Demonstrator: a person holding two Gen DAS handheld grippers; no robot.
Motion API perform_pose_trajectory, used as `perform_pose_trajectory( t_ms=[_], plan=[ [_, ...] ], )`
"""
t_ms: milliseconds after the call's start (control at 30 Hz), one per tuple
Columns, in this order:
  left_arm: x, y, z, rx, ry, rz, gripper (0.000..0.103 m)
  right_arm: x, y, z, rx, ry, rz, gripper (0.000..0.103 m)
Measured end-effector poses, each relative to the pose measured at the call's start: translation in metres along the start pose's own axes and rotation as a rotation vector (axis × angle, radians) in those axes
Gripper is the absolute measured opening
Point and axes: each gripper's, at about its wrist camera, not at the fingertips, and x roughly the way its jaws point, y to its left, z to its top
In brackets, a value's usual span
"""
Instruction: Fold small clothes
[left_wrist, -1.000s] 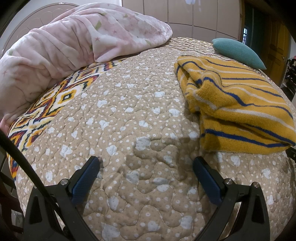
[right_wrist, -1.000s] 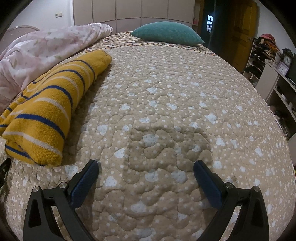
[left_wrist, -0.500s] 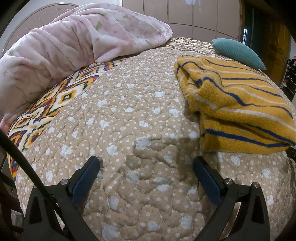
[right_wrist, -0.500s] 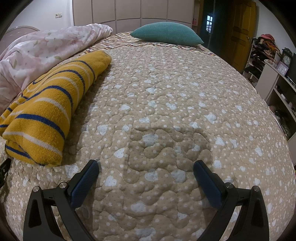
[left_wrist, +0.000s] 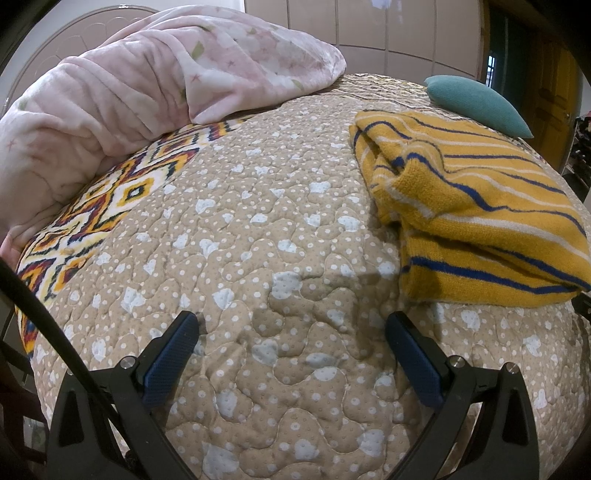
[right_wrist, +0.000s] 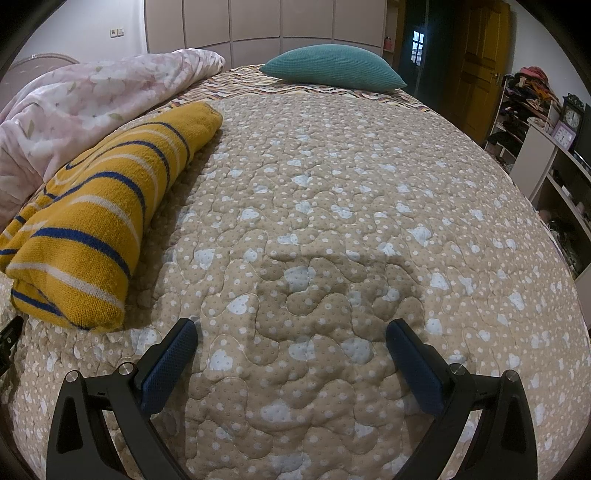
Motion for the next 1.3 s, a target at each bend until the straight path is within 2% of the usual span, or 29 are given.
perform_pose_trajectory(
  t_ms=[300, 600, 700, 800, 867, 933, 1133, 1300],
  plan=[
    [0.003, 0.001, 0.001, 0.006, 0.015, -0.049, 0.103, 0.0, 0.0, 0.0, -0.001, -0.005, -0.002, 0.103],
    [0.004, 0.003, 0.001, 0.007, 0.008, -0.038, 0.103, 0.0, 0.0, 0.0, -0.001, -0.009, -0.004, 0.103],
    [0.004, 0.004, 0.001, 0.003, 0.006, -0.041, 0.103, -0.011, 0.004, -0.001, -0.007, -0.031, -0.035, 0.103],
    [0.0, 0.004, 0.002, 0.001, 0.004, -0.066, 0.103, -0.043, 0.017, -0.002, -0.014, -0.075, 0.068, 0.103],
    [-0.006, 0.005, 0.005, -0.004, 0.001, -0.078, 0.103, -0.056, 0.031, -0.001, -0.054, -0.096, 0.076, 0.103],
    [-0.019, 0.003, 0.005, -0.013, -0.025, -0.071, 0.103, -0.063, 0.044, 0.001, -0.092, -0.097, 0.063, 0.103],
    [-0.095, -0.012, 0.008, 0.088, -0.243, -0.001, 0.103, -0.078, 0.064, -0.004, -0.127, -0.109, 0.04, 0.103],
    [-0.13, -0.023, 0.009, 0.094, -0.308, -0.01, 0.103, -0.089, 0.057, -0.021, -0.106, -0.116, 0.005, 0.103]
  ],
)
